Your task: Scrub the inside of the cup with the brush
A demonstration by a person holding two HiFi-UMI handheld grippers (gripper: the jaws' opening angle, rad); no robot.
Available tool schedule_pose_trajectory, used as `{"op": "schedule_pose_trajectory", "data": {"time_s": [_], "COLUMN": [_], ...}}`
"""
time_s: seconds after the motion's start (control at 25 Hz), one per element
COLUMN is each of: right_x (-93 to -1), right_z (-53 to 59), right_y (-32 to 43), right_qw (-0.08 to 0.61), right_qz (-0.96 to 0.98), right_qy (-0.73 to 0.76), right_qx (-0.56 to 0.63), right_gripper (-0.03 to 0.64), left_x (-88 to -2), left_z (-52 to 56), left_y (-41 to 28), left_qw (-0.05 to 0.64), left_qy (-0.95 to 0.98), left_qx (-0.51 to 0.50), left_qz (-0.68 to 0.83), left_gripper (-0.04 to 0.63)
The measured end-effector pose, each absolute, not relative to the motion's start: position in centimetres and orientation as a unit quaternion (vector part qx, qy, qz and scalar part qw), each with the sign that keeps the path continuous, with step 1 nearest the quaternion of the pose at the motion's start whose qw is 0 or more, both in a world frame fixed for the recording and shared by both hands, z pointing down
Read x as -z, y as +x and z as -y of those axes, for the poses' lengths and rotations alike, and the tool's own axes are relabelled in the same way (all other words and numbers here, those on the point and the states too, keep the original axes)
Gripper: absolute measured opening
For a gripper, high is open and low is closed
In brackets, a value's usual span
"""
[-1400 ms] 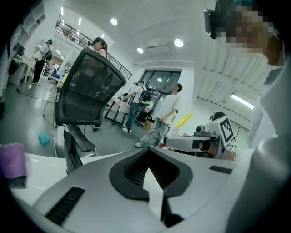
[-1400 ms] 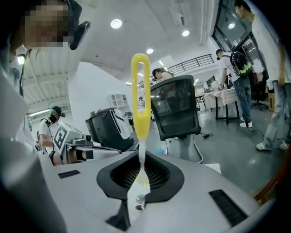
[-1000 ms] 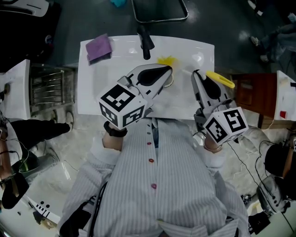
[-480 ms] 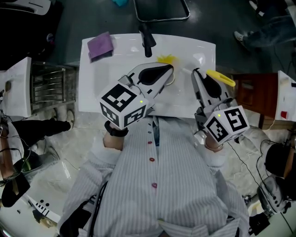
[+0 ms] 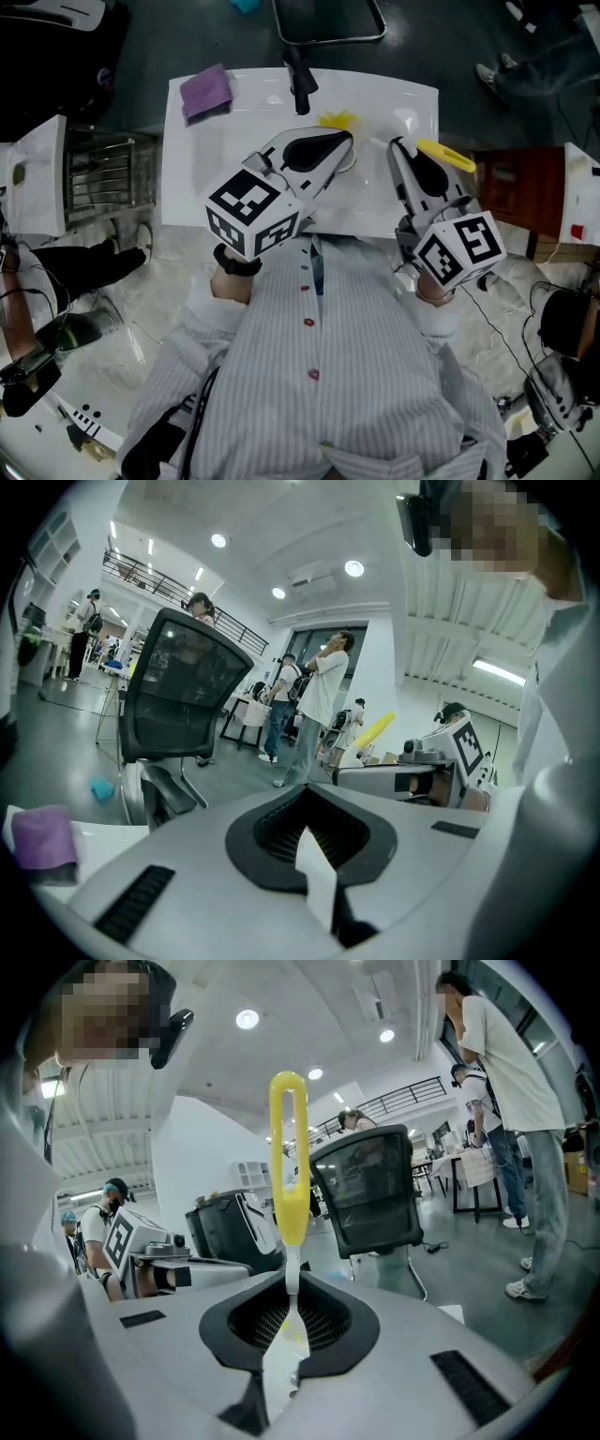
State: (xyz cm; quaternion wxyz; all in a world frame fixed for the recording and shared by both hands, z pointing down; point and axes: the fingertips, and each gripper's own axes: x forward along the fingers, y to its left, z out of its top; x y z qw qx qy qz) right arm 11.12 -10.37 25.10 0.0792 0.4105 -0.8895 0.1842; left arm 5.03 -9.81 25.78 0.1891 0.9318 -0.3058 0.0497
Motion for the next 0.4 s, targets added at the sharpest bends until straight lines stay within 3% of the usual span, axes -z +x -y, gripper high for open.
{"op": "schedule_pose_trajectory", "data": {"time_s": [0.4], "right_x": [-25.10], "right_z": [10.28], "right_y": [11.96], "right_qw": [0.080], "right_qz": [0.887], "right_qy": [0.417], "right_qx": [-0.180], "right_gripper": [0.055], "left_x": [-25.60], "left_z": [10.30], "left_y": [5.44], "left_qw": [0.170], "left_qy": [0.939], "left_qx": [-0.059], "left_qz": [0.294], "left_gripper": [0.009]}}
